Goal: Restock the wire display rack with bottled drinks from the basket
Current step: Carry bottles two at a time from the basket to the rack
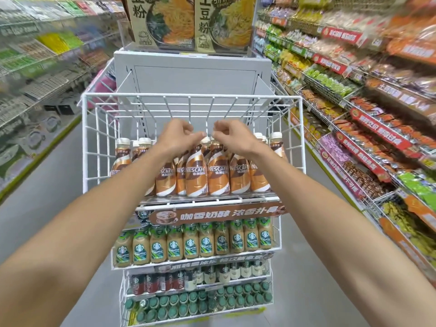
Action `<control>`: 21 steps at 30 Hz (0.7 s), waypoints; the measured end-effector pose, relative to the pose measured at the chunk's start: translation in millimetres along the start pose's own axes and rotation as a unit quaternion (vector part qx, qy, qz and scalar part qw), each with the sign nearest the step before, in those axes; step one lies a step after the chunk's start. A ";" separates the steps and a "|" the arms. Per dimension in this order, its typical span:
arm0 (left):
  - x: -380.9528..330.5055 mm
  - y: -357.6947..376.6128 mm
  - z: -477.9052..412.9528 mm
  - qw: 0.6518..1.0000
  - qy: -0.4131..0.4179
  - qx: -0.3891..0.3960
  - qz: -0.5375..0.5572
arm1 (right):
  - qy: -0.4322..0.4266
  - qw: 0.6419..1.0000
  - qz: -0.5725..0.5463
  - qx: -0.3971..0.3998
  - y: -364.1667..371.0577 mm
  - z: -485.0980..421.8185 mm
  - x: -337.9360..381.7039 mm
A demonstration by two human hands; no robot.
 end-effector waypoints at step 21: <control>-412.9 290.0 261.5 0.783 0.497 0.106 -0.360 | 0.272 0.898 0.314 -0.141 -329.8 456.4 -236.9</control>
Point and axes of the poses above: each hand's wrist, its own z-axis away from the middle knuckle, its own y-axis out of the palm, x = y × z, the point moved 9 cm from there along -z, towards the middle knuckle, and after that the axes turned 14 degrees about -z, right-handed, at the moved point
